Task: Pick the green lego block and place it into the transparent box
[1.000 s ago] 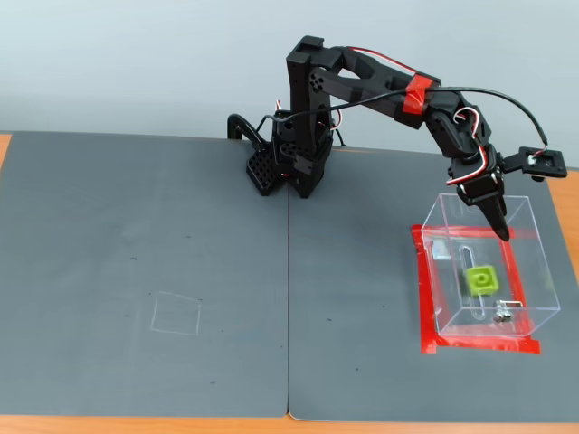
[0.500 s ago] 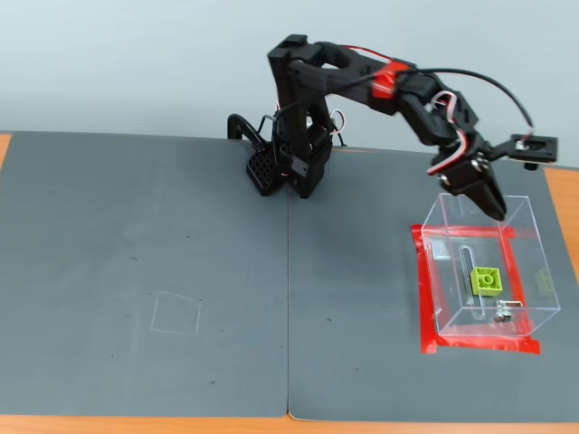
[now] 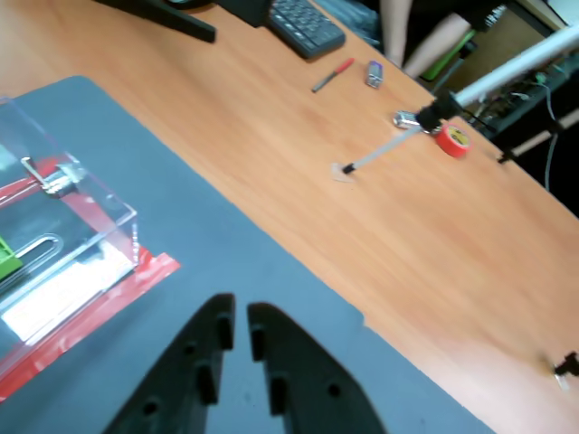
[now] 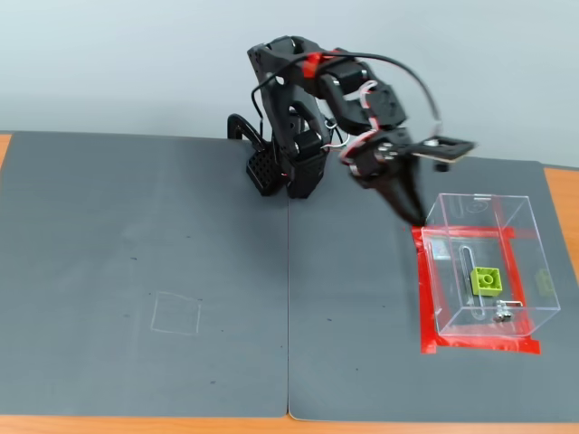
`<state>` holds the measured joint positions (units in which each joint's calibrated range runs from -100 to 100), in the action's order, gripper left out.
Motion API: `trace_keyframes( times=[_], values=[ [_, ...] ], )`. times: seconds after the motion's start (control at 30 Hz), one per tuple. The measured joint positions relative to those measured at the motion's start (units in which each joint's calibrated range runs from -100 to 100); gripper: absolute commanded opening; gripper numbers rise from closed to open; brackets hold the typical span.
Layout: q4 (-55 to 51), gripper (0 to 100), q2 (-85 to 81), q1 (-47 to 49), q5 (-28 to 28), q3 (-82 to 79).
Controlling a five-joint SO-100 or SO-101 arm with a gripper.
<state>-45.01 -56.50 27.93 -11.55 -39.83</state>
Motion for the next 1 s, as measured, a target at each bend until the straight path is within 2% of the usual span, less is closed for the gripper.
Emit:
trace_keyframes(
  times=[0.5,0.73,1.0],
  values=[
    [0.00,2,-26.42,-15.70,0.29,-26.58],
    [0.00,2,-40.53,-23.58,4.74,-39.34],
    [0.69,2,-42.14,-24.83,5.76,-47.87]
  ],
)
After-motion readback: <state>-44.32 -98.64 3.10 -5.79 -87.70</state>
